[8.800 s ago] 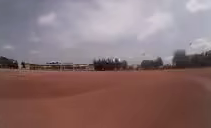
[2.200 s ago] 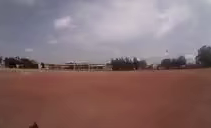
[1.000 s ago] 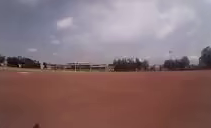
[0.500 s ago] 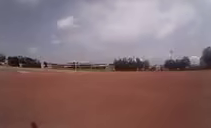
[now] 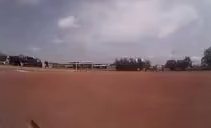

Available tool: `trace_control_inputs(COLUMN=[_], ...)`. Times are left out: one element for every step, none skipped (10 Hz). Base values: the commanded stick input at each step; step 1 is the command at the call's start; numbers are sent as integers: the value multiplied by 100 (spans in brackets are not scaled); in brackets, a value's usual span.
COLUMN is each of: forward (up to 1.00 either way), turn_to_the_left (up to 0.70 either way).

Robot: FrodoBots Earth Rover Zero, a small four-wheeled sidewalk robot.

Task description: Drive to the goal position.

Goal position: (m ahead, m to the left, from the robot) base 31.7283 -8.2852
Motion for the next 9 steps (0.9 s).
trace_control_inputs(forward=[70,70,70,70,70,70,70,70,70], turn_to_the_left=[0,0,0,0,0,-35,-35,-35,-35])
